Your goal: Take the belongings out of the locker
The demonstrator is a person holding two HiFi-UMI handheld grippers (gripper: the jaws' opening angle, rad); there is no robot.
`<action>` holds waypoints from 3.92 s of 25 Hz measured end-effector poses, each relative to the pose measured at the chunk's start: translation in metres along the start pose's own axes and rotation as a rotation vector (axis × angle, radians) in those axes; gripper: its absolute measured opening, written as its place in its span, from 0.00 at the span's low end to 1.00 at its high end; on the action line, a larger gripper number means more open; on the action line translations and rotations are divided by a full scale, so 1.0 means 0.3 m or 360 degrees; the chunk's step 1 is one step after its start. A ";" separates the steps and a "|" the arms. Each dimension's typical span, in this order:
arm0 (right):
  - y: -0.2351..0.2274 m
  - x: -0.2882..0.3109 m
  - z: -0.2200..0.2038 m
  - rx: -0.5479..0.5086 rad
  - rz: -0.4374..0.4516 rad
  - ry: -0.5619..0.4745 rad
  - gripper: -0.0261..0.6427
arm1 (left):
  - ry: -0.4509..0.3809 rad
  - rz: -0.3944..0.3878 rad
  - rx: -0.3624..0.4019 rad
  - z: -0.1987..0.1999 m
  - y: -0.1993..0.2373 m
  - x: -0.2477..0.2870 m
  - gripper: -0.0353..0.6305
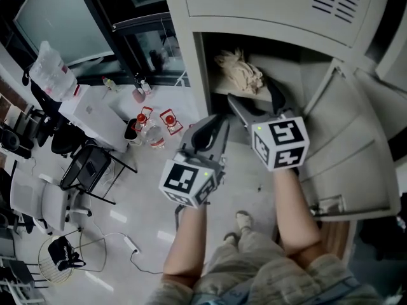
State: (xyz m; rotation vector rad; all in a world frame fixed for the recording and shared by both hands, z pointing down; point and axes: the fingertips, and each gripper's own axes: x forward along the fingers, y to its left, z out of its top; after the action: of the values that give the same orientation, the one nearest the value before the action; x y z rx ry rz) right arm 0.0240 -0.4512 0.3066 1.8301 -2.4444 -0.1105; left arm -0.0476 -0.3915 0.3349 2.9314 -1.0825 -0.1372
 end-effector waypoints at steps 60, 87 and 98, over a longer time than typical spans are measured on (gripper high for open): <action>-0.074 -0.072 -0.118 0.0105 -0.0271 0.0024 0.35 | 0.0069 -0.0115 -0.0059 -0.081 -0.091 0.021 0.09; 0.031 -0.290 -0.021 0.0128 -0.0195 -0.0141 0.35 | 0.0067 -0.0128 -0.0037 -0.026 -0.192 -0.077 0.09; 0.097 -0.443 -0.045 0.0147 -0.0183 -0.0184 0.35 | 0.0074 -0.0151 -0.0032 -0.059 -0.295 -0.177 0.09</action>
State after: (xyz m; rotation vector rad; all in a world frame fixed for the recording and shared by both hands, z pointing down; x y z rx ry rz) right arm 0.0350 -0.3155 0.3197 2.0592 -2.4566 -0.1159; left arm -0.0288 -0.2899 0.3530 2.9530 -0.9307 -0.0797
